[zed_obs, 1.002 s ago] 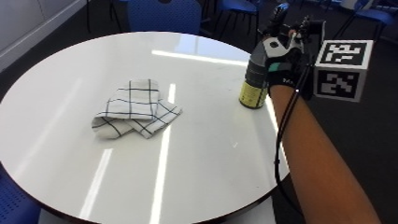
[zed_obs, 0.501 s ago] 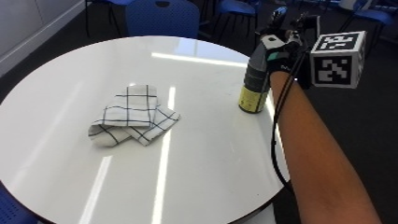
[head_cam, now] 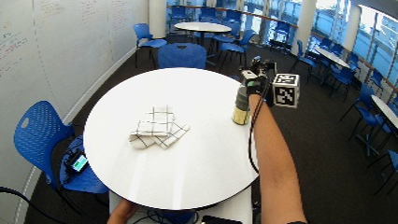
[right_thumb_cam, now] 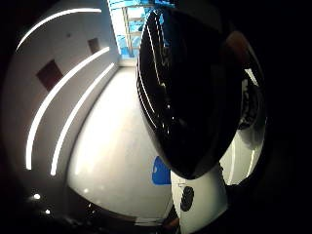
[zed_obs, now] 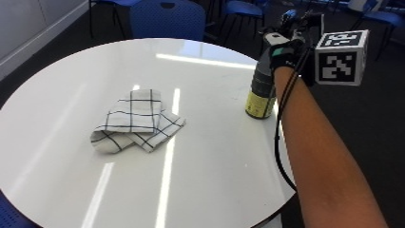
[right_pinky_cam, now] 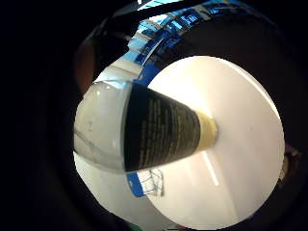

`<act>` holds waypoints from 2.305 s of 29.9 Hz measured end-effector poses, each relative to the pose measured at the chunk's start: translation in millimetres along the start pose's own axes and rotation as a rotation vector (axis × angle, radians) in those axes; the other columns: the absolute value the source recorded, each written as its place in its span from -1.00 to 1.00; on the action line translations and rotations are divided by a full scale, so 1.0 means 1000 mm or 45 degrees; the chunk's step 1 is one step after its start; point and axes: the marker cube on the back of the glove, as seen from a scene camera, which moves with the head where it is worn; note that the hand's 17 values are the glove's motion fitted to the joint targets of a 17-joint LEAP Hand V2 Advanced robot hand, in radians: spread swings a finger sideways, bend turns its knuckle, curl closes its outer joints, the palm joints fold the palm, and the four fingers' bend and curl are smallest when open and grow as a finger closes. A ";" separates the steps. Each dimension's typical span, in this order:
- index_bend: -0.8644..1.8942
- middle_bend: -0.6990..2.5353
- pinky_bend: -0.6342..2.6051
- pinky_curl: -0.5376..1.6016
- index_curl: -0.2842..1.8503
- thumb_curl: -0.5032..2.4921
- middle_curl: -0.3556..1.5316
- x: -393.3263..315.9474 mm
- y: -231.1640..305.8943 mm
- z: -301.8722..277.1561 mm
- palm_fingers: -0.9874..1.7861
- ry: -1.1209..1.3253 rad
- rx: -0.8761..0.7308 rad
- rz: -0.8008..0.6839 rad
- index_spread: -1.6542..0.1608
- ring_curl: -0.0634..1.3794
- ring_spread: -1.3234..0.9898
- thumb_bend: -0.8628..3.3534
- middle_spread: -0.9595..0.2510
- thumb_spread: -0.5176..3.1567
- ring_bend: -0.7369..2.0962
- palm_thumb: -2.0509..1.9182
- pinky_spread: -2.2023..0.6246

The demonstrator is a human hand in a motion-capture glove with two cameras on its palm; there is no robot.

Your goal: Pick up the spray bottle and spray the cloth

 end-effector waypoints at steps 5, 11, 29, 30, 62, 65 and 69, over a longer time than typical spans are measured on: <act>-0.16 -0.36 -0.58 -0.37 -0.34 -0.33 -0.19 -0.006 -0.003 0.001 0.34 -0.028 0.033 0.003 0.46 -0.42 0.06 -0.60 0.34 -0.23 -0.27 0.50 0.71; -0.16 -0.31 -0.59 -0.41 -0.33 -0.31 -0.16 -0.006 -0.009 -0.001 0.45 -0.056 0.090 -0.010 0.47 -0.39 0.03 -0.60 0.27 -0.27 -0.20 0.51 0.69; -0.14 -0.24 -0.38 -0.23 -0.25 -0.25 -0.10 -0.074 -0.004 -0.012 0.75 -0.044 0.493 -0.312 0.50 -0.31 -0.03 -0.61 0.21 -0.40 -0.14 0.50 0.41; -0.14 -0.24 -0.38 -0.22 -0.25 -0.24 -0.09 -0.082 -0.004 -0.013 0.75 -0.048 0.510 -0.324 0.50 -0.31 -0.03 -0.61 0.20 -0.41 -0.13 0.50 0.40; -0.08 -0.18 -0.36 -0.15 -0.19 -0.16 -0.08 -0.095 0.013 0.013 0.72 0.005 0.509 -0.362 0.49 -0.28 -0.06 -0.60 0.18 -0.46 -0.07 0.48 0.35; -0.07 -0.18 -0.36 -0.15 -0.19 -0.15 -0.08 -0.078 0.012 0.015 0.72 0.016 0.448 -0.347 0.49 -0.28 -0.06 -0.60 0.19 -0.46 -0.07 0.48 0.35; -0.08 -0.18 -0.36 -0.15 -0.19 -0.15 -0.08 -0.051 0.012 0.017 0.72 0.030 0.323 -0.327 0.50 -0.28 -0.05 -0.60 0.19 -0.46 -0.06 0.48 0.35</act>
